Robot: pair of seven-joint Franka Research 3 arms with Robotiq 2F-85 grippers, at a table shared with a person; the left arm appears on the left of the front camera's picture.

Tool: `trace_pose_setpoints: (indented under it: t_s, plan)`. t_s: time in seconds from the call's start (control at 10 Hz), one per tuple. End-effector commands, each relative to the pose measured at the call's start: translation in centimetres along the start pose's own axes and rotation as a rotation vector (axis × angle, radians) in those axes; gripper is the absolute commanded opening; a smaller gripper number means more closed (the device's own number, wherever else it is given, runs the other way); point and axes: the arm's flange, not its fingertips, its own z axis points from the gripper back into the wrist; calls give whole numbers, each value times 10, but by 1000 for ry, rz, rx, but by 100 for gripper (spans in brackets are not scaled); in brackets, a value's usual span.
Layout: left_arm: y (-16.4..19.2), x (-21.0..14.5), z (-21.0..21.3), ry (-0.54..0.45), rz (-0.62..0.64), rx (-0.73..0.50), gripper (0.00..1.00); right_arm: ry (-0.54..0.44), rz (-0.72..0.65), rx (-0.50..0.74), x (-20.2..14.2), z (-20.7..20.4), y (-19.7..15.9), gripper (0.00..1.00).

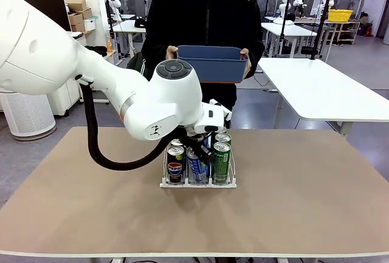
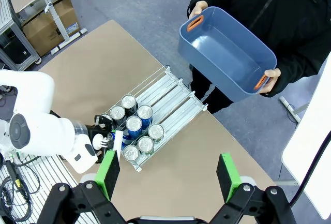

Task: Fill the beverage cans into the dispenser.
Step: Place the picked Ionic drink in the line of the Automatic Can Dispenser with the same cans.

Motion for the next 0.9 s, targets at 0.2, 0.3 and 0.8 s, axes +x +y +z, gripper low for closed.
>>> trace_pose_setpoints:
  t_s: [0.2,0.3,0.8]
  plan:
    - [12,21,-17,71,-24,-3,57,0,-3,2,0,1,0,100]
    - [14,25,-19,89,-21,-23,57,0,-3,2,0,1,0,100]
    - [6,18,-9,61,-3,-9,57,0,-3,2,0,1,0,100]
